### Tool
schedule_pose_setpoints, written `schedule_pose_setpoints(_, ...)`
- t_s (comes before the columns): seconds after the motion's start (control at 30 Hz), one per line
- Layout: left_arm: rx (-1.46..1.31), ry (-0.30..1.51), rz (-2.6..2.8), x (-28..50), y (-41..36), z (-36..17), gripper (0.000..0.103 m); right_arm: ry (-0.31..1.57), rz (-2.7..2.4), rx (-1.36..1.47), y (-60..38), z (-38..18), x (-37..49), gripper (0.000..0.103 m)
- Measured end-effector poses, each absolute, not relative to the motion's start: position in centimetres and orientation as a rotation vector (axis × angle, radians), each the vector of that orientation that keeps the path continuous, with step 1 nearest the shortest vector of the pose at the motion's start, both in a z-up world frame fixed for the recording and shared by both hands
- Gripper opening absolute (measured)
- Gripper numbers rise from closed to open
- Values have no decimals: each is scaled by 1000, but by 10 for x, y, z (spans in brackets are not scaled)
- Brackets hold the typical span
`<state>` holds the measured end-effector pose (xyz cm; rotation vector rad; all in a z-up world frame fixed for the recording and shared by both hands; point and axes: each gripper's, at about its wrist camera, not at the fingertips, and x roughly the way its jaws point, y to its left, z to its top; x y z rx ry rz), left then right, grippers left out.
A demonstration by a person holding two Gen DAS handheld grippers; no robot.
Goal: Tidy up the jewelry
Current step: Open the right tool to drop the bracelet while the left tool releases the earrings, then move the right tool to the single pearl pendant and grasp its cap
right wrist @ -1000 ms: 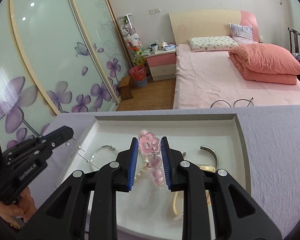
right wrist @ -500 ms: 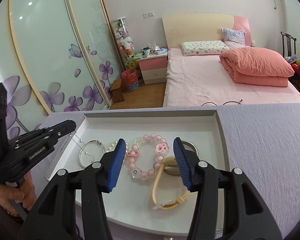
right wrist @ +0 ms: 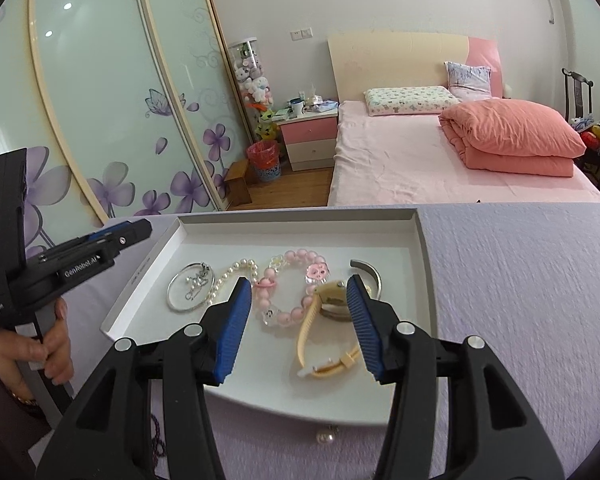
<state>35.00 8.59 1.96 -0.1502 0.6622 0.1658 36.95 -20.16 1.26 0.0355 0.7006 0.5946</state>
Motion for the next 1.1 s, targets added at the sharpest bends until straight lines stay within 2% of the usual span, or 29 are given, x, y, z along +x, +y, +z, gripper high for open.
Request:
schedule_pose_setpoints(0.07, -146, 655, 169, 337, 87, 23, 40, 690, 595, 31, -207, 15, 362, 52)
schedule_pose_setpoints(0.27, -134, 629, 172, 285, 87, 28, 53, 640, 572, 15, -234, 26, 331, 52)
schedule_pose_setpoints(0.43, -137, 612, 158, 236, 81, 26, 68, 640, 546, 12, -255, 20, 307, 52)
schedule_pose_setpoints(0.5, -138, 610, 153, 220, 76, 24, 78, 643, 534, 19, -262, 17, 301, 52)
schedule_pose_setpoints(0.67, -125, 631, 122, 190, 62, 10, 90, 683, 514, 20, -272, 0, 288, 52)
schedule_pose_setpoints(0.8, -107, 641, 94, 176, 48, 1, 97, 721, 497, 13, -274, -16, 280, 52)
schedule_pose_setpoints(1.1, -119, 703, 63, 163, 35, -20, 98, 824, 440, -59, -268, -47, 285, 54)
